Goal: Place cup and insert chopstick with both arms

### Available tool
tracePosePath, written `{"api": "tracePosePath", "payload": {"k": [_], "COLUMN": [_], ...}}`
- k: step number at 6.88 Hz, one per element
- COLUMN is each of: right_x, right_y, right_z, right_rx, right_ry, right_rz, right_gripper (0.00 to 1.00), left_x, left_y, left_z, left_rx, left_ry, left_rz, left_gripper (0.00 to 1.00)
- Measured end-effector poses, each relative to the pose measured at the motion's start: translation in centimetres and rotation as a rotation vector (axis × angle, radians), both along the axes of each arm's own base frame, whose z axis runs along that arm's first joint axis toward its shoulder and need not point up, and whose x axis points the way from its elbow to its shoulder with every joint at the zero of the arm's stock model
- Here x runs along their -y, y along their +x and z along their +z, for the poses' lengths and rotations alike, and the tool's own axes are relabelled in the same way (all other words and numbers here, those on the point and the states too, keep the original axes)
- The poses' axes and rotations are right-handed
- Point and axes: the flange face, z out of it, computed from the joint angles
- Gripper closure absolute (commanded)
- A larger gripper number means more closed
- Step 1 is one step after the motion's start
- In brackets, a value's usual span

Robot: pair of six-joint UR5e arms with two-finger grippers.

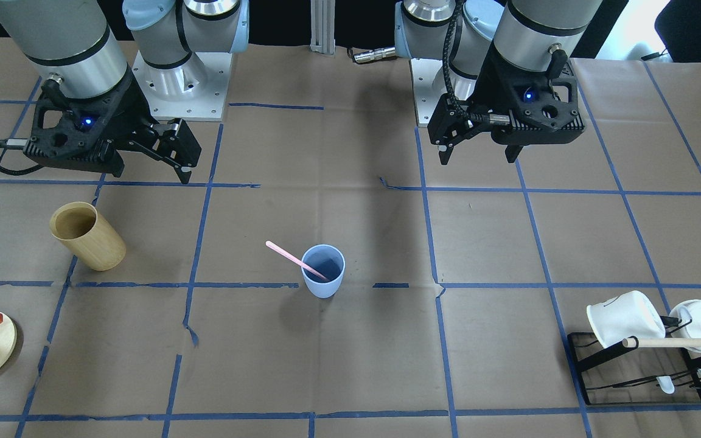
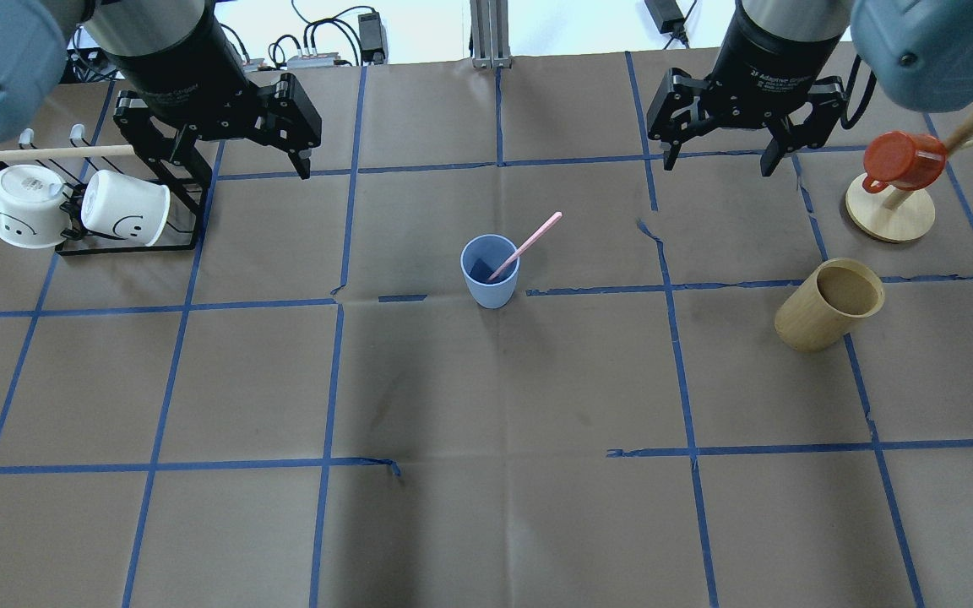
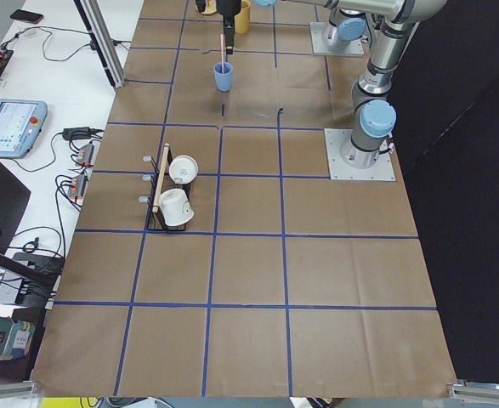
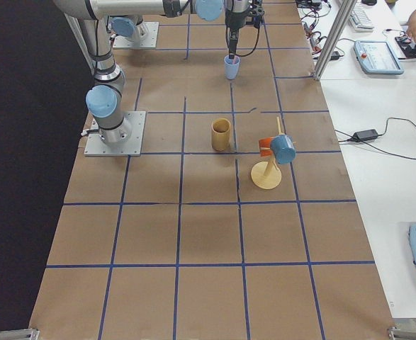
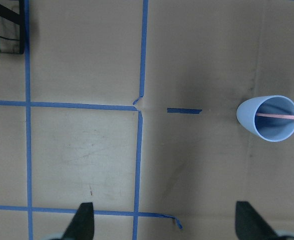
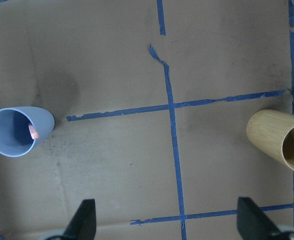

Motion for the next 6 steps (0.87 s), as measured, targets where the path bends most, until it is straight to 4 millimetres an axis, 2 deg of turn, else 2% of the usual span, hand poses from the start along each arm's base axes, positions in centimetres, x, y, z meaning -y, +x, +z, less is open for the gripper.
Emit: {"api": "tracePosePath", "payload": {"k": [6], "right_x": [0.05], "right_y": [-0.52], "right_z": [-0.57], "right_rx": [-0.004], "right_ry": [0.013], "right_rz": [-0.009], "right_gripper": [0.01], "left_x": [-0.51], "left_y": [0.15], "left_z": [0.26], "left_rx": [0.006], "left_ry": [0.008], "left_rz": [0.000], "left_gripper": [0.00]}}
